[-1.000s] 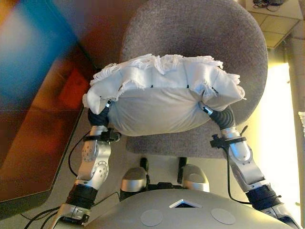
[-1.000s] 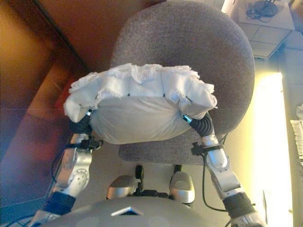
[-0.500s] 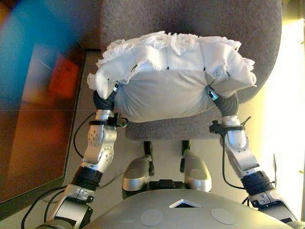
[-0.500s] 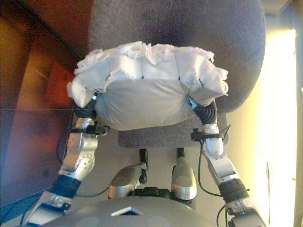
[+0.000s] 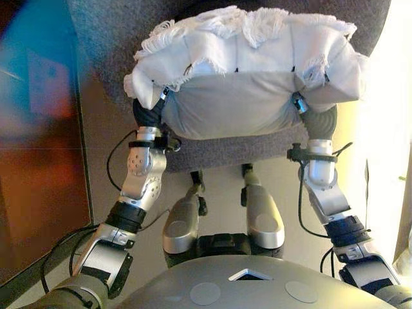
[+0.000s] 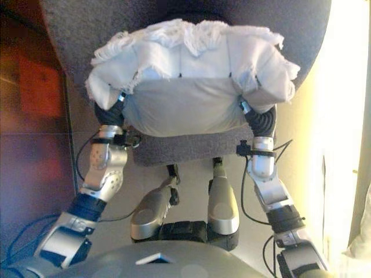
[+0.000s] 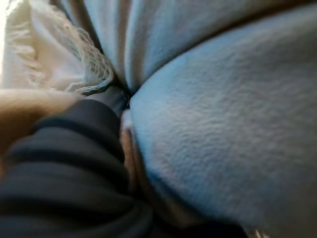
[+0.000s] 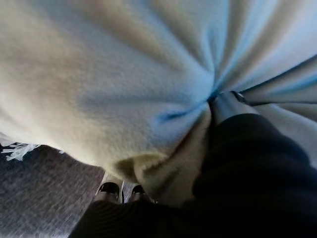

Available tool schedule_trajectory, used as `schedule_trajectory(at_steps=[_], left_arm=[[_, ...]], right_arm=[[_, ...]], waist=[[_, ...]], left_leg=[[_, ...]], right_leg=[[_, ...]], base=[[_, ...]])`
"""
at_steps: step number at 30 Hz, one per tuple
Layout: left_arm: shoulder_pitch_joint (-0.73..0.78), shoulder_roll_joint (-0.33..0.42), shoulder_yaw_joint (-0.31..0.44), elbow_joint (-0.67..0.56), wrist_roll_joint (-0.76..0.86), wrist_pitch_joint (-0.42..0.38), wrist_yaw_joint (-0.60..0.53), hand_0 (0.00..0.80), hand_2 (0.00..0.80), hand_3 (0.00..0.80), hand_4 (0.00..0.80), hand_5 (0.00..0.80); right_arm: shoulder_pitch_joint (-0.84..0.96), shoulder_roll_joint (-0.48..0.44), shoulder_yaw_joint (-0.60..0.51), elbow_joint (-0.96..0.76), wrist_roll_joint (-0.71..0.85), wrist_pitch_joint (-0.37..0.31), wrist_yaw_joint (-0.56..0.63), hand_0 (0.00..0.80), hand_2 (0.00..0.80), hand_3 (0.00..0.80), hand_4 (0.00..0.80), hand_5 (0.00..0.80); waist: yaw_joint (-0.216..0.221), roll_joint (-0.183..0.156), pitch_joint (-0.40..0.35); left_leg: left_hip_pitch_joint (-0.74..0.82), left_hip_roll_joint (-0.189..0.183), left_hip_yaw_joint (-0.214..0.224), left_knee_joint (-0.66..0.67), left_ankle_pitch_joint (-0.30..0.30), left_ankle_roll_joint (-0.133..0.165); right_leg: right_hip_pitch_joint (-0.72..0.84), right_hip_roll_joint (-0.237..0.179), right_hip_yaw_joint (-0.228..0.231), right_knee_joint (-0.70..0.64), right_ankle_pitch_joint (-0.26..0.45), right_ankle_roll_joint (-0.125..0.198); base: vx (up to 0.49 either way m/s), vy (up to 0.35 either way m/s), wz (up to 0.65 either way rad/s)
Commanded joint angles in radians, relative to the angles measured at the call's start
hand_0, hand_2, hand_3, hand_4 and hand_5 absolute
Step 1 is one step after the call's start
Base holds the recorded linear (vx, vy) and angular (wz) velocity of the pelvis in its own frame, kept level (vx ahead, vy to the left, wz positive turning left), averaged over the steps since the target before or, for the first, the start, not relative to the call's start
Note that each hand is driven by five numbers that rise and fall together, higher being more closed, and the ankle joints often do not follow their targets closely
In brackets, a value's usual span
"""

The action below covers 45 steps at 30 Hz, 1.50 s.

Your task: Pick up the cushion and take it to the sofa

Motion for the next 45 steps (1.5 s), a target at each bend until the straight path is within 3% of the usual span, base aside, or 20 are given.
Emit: schedule_trajectory(at_steps=[1, 14, 24, 25, 26, 27, 28, 33, 39, 42, 45], left_arm=[[-0.155, -0.039, -0.097, -0.029, 0.133, -0.084, -0.004, 0.8, 0.8, 0.8, 0.8, 0.8], [-0.523, -0.119, -0.068, 0.465, 0.081, -0.1, 0.081, 0.8, 0.8, 0.8, 0.8, 0.8], [-0.773, -0.051, -0.08, 0.682, 0.043, -0.033, 0.177, 0.8, 0.8, 0.8, 0.8, 0.8], [-0.794, -0.039, -0.082, 0.703, 0.037, -0.022, 0.185, 0.671, 0.671, 0.671, 0.671, 0.671], [-0.806, -0.031, -0.08, 0.715, 0.031, -0.011, 0.19, 0.527, 0.527, 0.527, 0.527, 0.527], [-0.818, -0.015, -0.077, 0.731, 0.021, 0.003, 0.191, 0.436, 0.436, 0.436, 0.436, 0.436], [-0.827, -0.001, -0.077, 0.745, 0.01, 0.025, 0.195, 0.0, 0.0, 0.0, 0.0, 0.0], [-0.839, 0.07, -0.063, 0.787, -0.013, 0.057, 0.219, 0.0, 0.0, 0.0, 0.0, 0.0], [-0.812, 0.205, 0.007, 0.807, -0.105, 0.057, 0.279, 0.0, 0.0, 0.0, 0.0, 0.0], [-0.76, 0.265, 0.068, 0.826, -0.143, 0.059, 0.315, 0.0, 0.0, 0.0, 0.0, 0.0], [-0.678, 0.329, 0.178, 0.853, -0.213, 0.039, 0.366, 0.0, 0.0, 0.0, 0.0, 0.0]], right_arm=[[-0.153, 0.043, 0.081, -0.111, -0.124, -0.068, 0.019, 0.8, 0.8, 0.8, 0.8, 0.8], [-0.587, 0.083, 0.158, 0.288, -0.027, 0.112, -0.056, 0.8, 0.8, 0.8, 0.8, 0.8], [-0.869, 0.041, 0.207, 0.593, 0.165, 0.158, -0.065, 0.8, 0.8, 0.8, 0.8, 0.8], [-0.895, 0.03, 0.213, 0.625, 0.185, 0.162, -0.06, 0.8, 0.8, 0.8, 0.8, 0.8], [-0.912, 0.023, 0.218, 0.647, 0.198, 0.164, -0.053, 0.558, 0.558, 0.558, 0.558, 0.558], [-0.934, 0.014, 0.224, 0.673, 0.215, 0.174, -0.043, 0.097, 0.097, 0.097, 0.097, 0.097], [-0.954, 0.003, 0.23, 0.694, 0.23, 0.184, -0.048, 0.0, 0.0, 0.0, 0.0, 0.0], [-0.99, -0.054, 0.235, 0.731, 0.258, 0.174, -0.071, 0.0, 0.0, 0.0, 0.0, 0.0], [-0.957, -0.151, 0.187, 0.704, 0.259, 0.115, -0.116, 0.0, 0.0, 0.0, 0.0, 0.0], [-0.934, -0.199, 0.14, 0.68, 0.263, 0.084, -0.136, 0.0, 0.0, 0.0, 0.0, 0.0], [-0.884, -0.259, 0.083, 0.649, 0.233, 0.073, -0.16, 0.0, 0.0, 0.0, 0.0, 0.0]], waist=[[-0.012, -0.05, 0.01], [0.004, -0.061, 0.028], [0.019, -0.079, 0.028], [0.021, -0.079, 0.028], [0.022, -0.078, 0.028], [0.025, -0.077, 0.028], [0.028, -0.076, 0.028], [0.035, -0.069, 0.028], [0.039, -0.063, 0.028], [0.042, -0.052, 0.028], [0.046, -0.04, 0.028]], left_leg=[[-0.081, -0.013, -0.03, 0.101, -0.086, 0.009], [-0.257, -0.007, -0.046, 0.134, -0.047, -0.018], [-0.393, -0.007, -0.065, 0.117, 0.001, -0.036], [-0.405, -0.005, -0.064, 0.111, 0.008, -0.039], [-0.412, -0.005, -0.064, 0.107, 0.012, -0.041], [-0.418, -0.005, -0.066, 0.1, 0.016, -0.043], [-0.42, -0.005, -0.067, 0.093, 0.02, -0.045], [-0.423, -0.006, -0.07, 0.091, 0.027, -0.052], [-0.39, -0.006, -0.066, 0.115, 0.006, -0.055], [-0.359, -0.011, -0.071, 0.126, -0.012, -0.055], [-0.317, -0.015, -0.071, 0.137, -0.029, -0.054]], right_leg=[[-0.007, -0.007, 0.039, 0.095, -0.13, 0.044], [-0.206, -0.009, 0.014, 0.16, -0.112, 0.044], [-0.356, 0.002, 0.004, 0.16, -0.063, 0.051], [-0.368, 0.002, 0.0, 0.155, -0.057, 0.052], [-0.376, 0.001, -0.002, 0.152, -0.053, 0.053], [-0.382, 0.001, -0.005, 0.148, -0.051, 0.055], [-0.385, 0.002, -0.006, 0.143, -0.048, 0.055], [-0.388, 0.0, -0.018, 0.146, -0.051, 0.057], [-0.354, -0.009, -0.035, 0.161, -0.073, 0.058], [-0.325, -0.015, -0.042, 0.166, -0.087, 0.055], [-0.284, -0.023, -0.047, 0.17, -0.104, 0.051]], base=[[0.008, -0.033, -0.05], [-0.017, -0.004, -0.01], [-0.015, 0.007, 0.05], [-0.001, 0.021, 0.05], [0.003, 0.022, 0.03], [0.016, 0.019, 0.03], [0.021, 0.013, 0.04], [0.011, 0.018, 0.04], [0.007, 0.008, 0.01], [0.009, 0.028, -0.01], [0.017, 0.061, -0.02]])
